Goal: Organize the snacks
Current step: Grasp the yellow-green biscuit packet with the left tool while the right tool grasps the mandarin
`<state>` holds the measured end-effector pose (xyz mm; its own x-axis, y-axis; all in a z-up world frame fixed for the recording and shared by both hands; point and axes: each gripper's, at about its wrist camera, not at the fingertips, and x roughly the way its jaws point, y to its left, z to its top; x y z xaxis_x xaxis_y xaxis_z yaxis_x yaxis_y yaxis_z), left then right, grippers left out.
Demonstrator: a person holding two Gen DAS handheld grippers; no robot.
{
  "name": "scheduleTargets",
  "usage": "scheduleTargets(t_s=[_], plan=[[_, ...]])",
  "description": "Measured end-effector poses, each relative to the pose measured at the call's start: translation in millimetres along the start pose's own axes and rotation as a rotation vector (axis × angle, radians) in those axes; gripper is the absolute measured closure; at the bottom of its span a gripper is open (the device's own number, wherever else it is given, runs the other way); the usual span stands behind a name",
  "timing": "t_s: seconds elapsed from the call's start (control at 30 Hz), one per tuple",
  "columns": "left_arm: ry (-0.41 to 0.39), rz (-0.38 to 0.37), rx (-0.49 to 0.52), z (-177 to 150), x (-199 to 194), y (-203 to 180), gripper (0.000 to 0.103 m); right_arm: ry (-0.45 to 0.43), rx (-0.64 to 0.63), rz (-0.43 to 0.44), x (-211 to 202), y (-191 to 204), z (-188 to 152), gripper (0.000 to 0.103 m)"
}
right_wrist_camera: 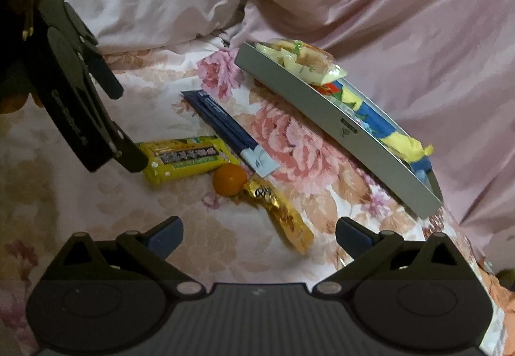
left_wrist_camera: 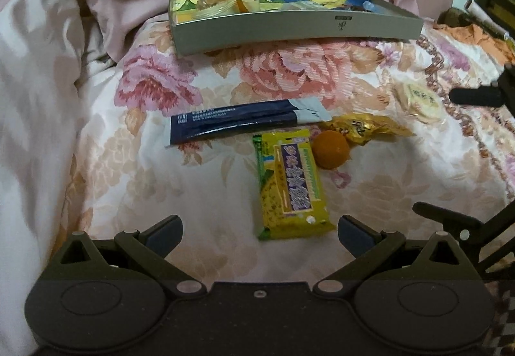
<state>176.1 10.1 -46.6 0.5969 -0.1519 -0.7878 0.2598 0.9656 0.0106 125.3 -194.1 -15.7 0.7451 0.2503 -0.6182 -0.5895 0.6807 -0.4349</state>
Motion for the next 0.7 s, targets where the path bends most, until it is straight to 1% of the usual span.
scheduleTargets(t_s=[0.07,0.17,0.27,0.33,0.47,0.6,0.7], plan=[[0.008,0.005,0.003,2,6,0,0.001,-0.018,-0.039,0.003,7,0,0,0.0],[0.025,0.001,0.003,5,15,-1,0.001,-0.036,-0.134,-0.017,20,5,-2,0.0],[0.037,-0.005,0.02,8,24,-6,0.001,-0.021,-0.222,-0.035,35,14,-3,0.0],[0.038,-0.007,0.039,11,29,-11,0.001,-0.024,-0.264,-0.028,44,19,-4,0.0],[0.038,-0.008,0.082,17,39,-20,0.001,-0.029,-0.305,-0.022,55,24,-4,0.001],[0.036,-0.001,0.134,21,48,-27,0.001,-0.039,-0.317,-0.025,63,24,-4,0.001],[0.034,0.022,0.182,20,55,-32,0.001,-0.052,-0.319,-0.023,67,22,-3,0.001]])
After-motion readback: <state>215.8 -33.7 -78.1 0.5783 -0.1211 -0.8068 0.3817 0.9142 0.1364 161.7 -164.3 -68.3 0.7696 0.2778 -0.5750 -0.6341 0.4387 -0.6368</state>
